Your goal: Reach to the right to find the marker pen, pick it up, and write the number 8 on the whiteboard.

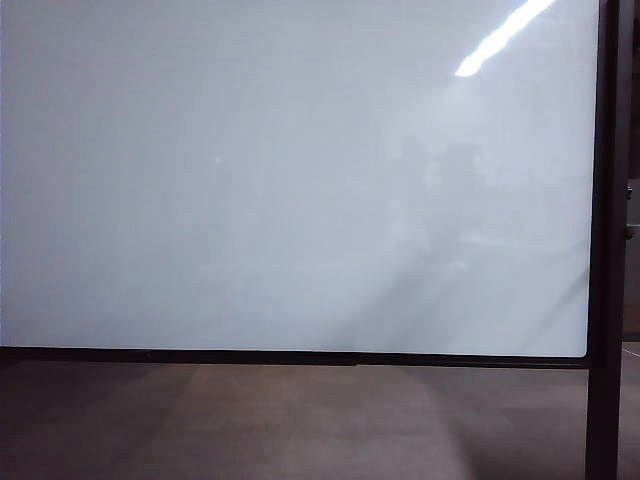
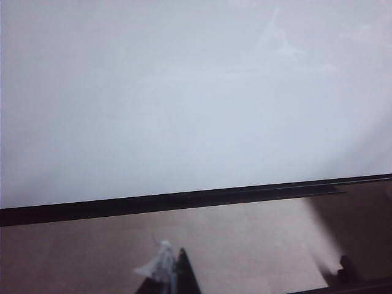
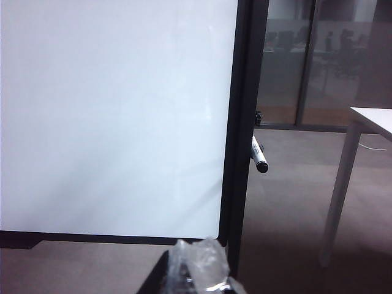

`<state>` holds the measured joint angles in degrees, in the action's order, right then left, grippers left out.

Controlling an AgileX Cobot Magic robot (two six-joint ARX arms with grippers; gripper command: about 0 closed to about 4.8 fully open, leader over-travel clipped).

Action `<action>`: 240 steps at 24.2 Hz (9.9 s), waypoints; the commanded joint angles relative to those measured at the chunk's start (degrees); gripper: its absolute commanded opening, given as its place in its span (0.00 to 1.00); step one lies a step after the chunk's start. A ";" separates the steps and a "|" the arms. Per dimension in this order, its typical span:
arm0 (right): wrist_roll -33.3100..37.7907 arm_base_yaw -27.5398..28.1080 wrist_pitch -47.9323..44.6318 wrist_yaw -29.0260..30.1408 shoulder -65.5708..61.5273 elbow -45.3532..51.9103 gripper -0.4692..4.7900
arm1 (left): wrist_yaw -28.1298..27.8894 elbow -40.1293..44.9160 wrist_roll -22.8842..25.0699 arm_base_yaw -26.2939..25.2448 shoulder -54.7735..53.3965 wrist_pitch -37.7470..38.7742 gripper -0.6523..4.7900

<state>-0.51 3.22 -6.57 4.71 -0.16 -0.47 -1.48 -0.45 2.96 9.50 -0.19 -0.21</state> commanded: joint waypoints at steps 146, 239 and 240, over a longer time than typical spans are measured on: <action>10.95 -28.57 -24.11 -17.07 -74.25 -63.84 0.08 | -1.75 -29.79 0.00 22.49 -0.09 19.93 0.11; 12.07 -27.19 -17.53 -14.82 -82.66 -74.82 0.08 | -2.38 -32.46 0.00 16.57 -0.09 22.45 0.11; 12.09 -27.28 -16.46 -14.16 -83.41 -76.37 0.08 | -2.36 -32.46 0.00 16.57 -0.09 22.45 0.11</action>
<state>12.01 -23.92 -24.16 -10.76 -82.83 -74.81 -3.86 -32.47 2.96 26.11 -0.23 22.98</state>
